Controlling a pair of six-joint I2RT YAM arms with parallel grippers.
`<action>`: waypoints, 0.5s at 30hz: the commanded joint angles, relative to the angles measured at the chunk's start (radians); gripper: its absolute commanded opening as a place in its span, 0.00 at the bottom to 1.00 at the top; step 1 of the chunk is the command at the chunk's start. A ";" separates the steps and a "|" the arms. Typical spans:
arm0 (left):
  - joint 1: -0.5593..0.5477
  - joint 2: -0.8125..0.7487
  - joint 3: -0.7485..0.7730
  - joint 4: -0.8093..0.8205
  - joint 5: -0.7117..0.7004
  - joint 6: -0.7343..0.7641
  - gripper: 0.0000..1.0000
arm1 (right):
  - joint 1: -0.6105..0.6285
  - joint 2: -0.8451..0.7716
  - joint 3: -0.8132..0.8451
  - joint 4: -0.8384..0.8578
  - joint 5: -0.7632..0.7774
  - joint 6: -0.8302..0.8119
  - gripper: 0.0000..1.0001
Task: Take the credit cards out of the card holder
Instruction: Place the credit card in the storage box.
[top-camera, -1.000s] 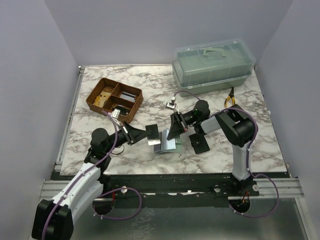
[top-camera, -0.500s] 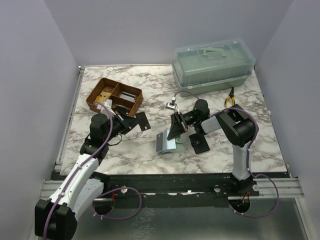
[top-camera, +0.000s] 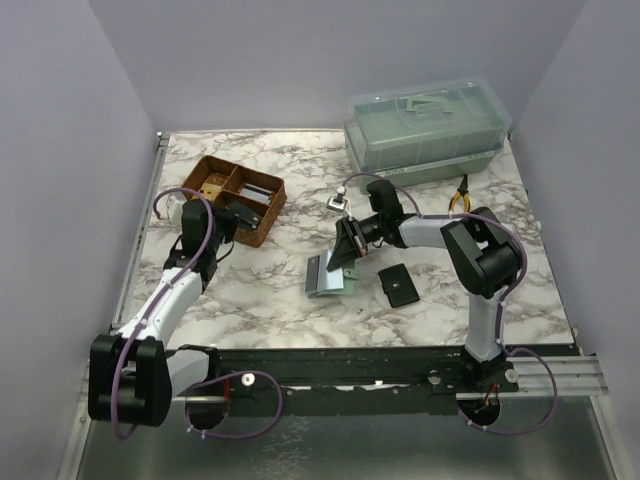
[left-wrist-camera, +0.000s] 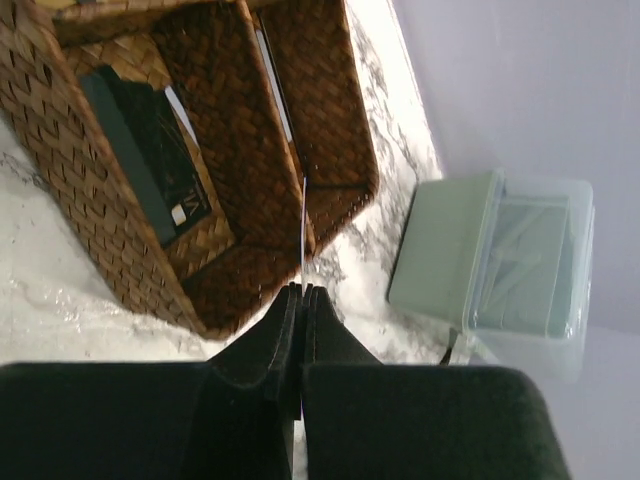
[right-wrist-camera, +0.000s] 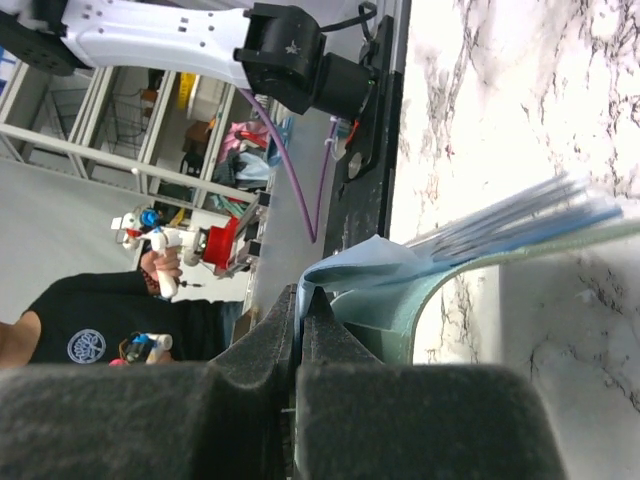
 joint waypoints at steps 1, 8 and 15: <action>0.022 0.095 0.081 0.025 -0.104 -0.109 0.00 | -0.004 -0.040 0.036 -0.323 0.019 -0.251 0.00; 0.027 0.200 0.107 0.024 -0.187 -0.223 0.00 | -0.004 -0.036 0.035 -0.312 0.016 -0.243 0.00; 0.031 0.268 0.118 0.084 -0.240 -0.233 0.00 | -0.004 -0.032 0.035 -0.312 0.013 -0.242 0.00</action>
